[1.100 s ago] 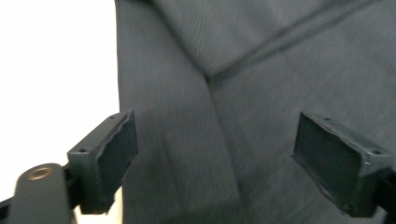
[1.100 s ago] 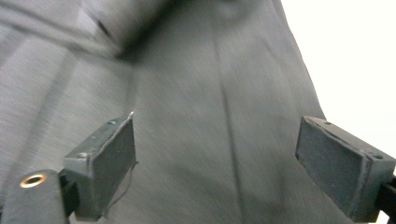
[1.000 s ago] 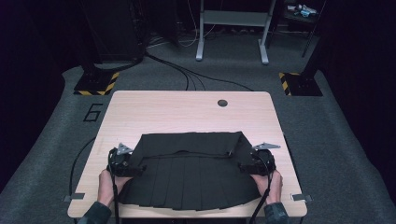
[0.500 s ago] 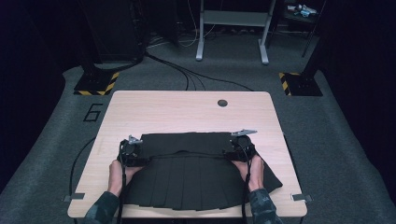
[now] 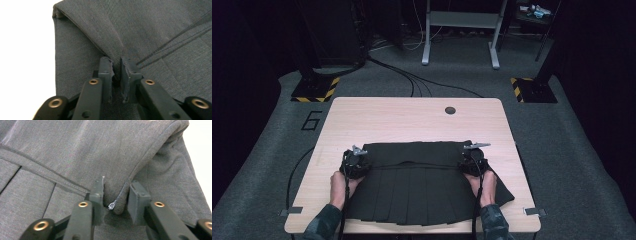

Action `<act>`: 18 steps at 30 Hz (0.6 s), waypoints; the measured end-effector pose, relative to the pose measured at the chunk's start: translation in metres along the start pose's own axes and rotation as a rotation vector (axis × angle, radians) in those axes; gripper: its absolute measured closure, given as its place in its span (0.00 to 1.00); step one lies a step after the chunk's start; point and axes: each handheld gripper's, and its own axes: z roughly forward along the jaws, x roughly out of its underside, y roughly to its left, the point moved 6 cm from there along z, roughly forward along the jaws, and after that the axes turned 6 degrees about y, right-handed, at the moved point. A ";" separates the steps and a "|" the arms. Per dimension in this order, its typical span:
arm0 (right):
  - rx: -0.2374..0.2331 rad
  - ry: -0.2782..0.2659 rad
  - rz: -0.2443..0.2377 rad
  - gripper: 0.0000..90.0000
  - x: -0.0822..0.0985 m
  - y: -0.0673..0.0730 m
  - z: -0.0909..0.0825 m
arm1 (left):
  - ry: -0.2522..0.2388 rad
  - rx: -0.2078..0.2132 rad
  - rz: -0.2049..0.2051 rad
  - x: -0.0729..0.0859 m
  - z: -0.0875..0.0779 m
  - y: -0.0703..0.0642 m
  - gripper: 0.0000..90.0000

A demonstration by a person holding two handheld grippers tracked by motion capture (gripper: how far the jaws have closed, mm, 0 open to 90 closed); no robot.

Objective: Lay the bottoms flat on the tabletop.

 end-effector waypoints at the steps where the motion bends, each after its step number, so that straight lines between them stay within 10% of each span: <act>1: -0.001 -0.005 0.007 0.79 0.000 0.000 -0.001 | -0.006 0.000 0.006 0.000 0.000 0.000 0.90; 18: -0.006 -0.085 -0.001 0.82 -0.004 0.000 -0.017 | -0.100 -0.002 0.017 -0.008 -0.019 0.000 0.92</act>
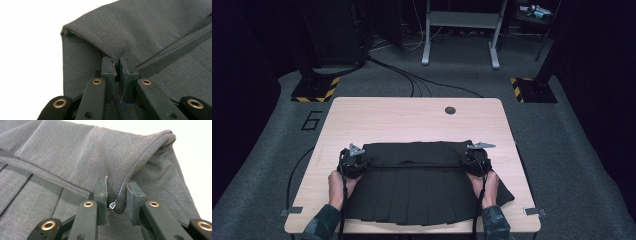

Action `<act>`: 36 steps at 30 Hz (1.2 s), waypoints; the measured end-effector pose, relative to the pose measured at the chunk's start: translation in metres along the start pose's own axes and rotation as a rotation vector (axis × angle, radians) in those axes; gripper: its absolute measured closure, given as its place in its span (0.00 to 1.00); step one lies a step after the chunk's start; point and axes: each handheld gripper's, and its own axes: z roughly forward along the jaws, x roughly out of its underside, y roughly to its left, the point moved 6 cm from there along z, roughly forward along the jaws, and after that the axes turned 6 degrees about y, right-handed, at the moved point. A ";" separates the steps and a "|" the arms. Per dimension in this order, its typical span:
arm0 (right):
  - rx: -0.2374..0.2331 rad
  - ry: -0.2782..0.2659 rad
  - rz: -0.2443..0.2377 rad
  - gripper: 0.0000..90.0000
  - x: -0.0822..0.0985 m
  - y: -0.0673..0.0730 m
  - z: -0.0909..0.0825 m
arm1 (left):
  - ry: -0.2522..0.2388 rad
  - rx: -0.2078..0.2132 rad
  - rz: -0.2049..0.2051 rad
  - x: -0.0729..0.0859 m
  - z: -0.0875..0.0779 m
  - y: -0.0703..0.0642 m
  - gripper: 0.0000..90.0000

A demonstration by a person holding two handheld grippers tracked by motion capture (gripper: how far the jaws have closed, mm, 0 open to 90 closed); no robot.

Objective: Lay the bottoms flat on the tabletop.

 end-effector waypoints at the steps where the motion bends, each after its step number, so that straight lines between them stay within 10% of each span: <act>1: 0.004 -0.009 0.002 0.82 -0.001 0.000 -0.001 | -0.001 0.001 -0.002 0.000 -0.001 0.000 0.92; 18: 0.006 -0.038 -0.021 0.83 -0.035 -0.003 -0.013 | -0.030 0.009 0.003 -0.028 -0.009 0.012 0.92; 24: 0.015 -0.017 -0.027 0.83 -0.071 -0.010 -0.004 | -0.019 -0.009 -0.004 -0.062 0.001 0.029 0.92; 27: 0.015 -0.005 -0.003 0.81 -0.098 -0.019 0.009 | -0.005 -0.044 -0.072 -0.089 0.013 0.046 0.91; 31: 0.046 -0.010 0.066 0.70 -0.130 -0.030 0.019 | -0.028 -0.089 -0.191 -0.107 0.013 0.064 0.63; 36: 0.051 -0.029 0.070 0.58 -0.137 -0.031 0.008 | -0.021 -0.077 -0.174 -0.101 0.008 0.061 0.42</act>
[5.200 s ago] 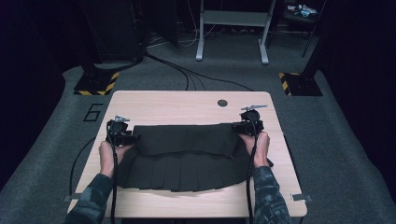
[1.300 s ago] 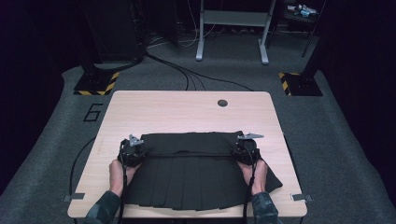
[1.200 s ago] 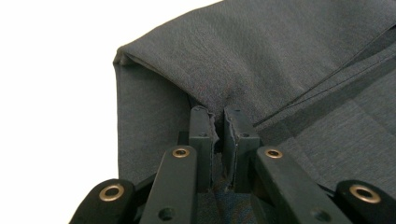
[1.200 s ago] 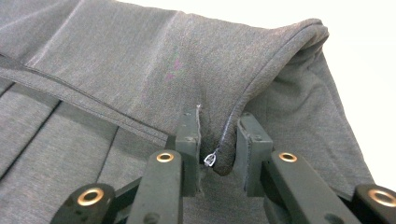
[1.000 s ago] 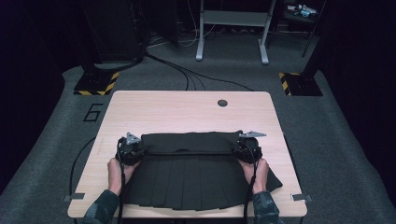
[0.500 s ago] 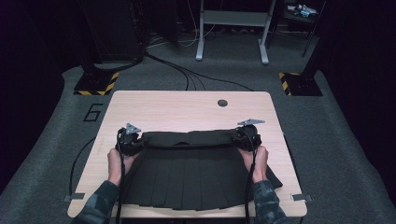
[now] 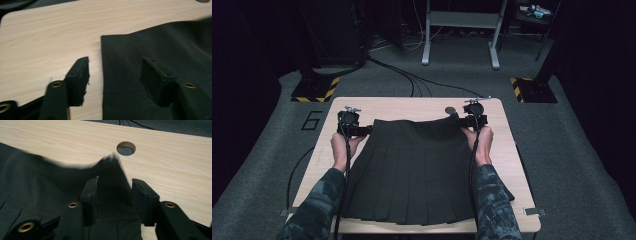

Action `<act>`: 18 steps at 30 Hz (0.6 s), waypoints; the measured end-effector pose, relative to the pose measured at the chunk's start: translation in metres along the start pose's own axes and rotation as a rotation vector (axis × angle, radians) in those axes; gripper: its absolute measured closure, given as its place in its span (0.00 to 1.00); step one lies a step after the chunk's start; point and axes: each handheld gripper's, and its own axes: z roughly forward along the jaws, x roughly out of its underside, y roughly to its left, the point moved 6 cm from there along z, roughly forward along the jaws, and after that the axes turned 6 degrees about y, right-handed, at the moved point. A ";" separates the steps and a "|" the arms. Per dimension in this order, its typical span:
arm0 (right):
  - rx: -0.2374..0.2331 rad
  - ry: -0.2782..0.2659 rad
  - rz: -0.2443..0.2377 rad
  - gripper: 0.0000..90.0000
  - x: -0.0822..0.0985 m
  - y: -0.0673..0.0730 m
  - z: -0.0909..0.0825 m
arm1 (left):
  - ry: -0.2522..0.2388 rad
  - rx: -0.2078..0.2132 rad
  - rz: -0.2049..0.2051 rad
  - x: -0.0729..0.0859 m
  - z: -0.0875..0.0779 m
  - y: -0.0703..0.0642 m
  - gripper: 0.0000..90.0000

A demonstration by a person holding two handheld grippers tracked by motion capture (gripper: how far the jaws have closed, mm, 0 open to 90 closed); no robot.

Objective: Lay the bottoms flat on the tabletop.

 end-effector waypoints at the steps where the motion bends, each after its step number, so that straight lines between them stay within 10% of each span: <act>1: -0.003 -0.003 -0.003 0.57 0.003 -0.001 -0.003 | 0.003 0.003 0.011 0.003 -0.001 -0.001 0.41; 18: -0.017 0.018 -0.030 0.33 0.102 -0.016 -0.031 | 0.009 0.074 0.103 0.082 -0.047 -0.010 0.26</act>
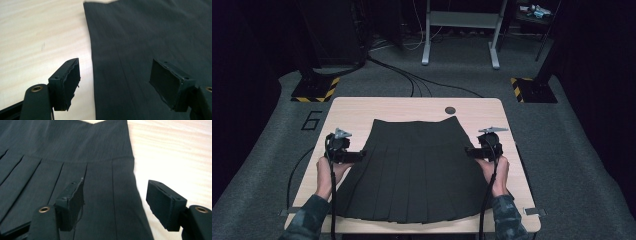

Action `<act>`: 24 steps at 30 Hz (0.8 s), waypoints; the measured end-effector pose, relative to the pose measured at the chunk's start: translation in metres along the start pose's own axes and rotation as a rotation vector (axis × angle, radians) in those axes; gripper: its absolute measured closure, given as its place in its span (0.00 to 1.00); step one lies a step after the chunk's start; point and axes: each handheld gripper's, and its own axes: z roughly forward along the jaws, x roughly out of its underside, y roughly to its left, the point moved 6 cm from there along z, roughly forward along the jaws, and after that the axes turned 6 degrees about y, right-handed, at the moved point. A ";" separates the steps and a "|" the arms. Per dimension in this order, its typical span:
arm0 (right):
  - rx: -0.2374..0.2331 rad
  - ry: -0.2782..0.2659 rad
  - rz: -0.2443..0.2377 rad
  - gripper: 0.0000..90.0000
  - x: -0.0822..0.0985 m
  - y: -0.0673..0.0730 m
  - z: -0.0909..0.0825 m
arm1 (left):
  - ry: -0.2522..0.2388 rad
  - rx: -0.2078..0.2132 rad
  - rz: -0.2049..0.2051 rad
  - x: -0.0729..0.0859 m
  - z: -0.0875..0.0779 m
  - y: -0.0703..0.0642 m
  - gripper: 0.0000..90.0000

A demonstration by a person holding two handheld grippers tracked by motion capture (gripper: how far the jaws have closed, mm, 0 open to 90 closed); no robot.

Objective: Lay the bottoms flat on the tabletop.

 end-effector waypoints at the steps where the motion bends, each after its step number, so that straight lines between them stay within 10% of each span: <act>1: 0.010 0.005 -0.003 0.33 0.005 0.000 -0.001 | -0.001 0.003 0.001 0.008 -0.002 -0.002 0.27; 13: 0.013 0.000 0.025 0.35 0.064 -0.005 -0.010 | 0.089 0.014 -0.006 0.097 -0.014 -0.025 0.53; 17: 0.011 0.008 0.035 0.37 0.079 -0.006 -0.009 | 0.117 0.032 0.009 0.113 -0.010 -0.033 0.74; 24: 0.016 0.032 0.047 0.39 0.098 -0.009 -0.007 | 0.115 0.046 0.074 0.123 -0.017 -0.055 0.76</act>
